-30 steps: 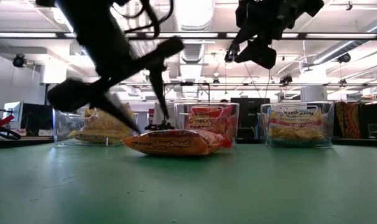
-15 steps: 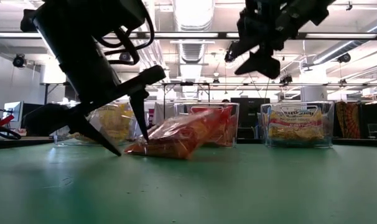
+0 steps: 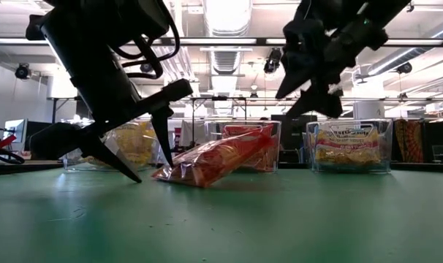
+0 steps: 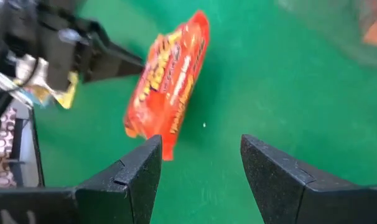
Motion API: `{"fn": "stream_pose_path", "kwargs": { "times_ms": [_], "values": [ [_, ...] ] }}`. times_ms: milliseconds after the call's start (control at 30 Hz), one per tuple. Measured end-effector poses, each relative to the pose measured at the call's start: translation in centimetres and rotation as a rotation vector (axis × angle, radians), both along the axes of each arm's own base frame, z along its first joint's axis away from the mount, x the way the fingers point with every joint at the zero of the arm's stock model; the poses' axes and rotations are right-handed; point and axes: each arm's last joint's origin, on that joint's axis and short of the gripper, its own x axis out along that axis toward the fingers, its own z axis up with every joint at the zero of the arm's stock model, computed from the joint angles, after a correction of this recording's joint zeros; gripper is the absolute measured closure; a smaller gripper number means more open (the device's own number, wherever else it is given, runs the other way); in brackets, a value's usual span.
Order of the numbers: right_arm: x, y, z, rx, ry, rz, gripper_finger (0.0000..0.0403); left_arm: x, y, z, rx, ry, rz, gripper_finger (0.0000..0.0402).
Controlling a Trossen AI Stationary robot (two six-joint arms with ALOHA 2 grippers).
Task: Sort Maruchan noodles
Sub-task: Put the orange noodle pack into the middle transparent bin
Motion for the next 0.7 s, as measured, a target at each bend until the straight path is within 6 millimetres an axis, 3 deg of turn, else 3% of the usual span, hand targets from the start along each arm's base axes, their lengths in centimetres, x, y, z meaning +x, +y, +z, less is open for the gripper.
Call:
{"fn": "stream_pose_path", "kwargs": {
  "times_ms": [367, 700],
  "values": [
    [3.0, 0.5, -3.8, 0.129, 0.014, 0.076, 0.0197, -0.1, 0.3, -0.2, 0.010, 0.015, -0.004, 0.0196],
    [4.8, 0.6, -5.9, 0.192, -0.049, 0.133, 0.0197, -0.1, 0.3, -0.3, 0.013, 0.024, -0.024, 0.0196]
  ]
}}
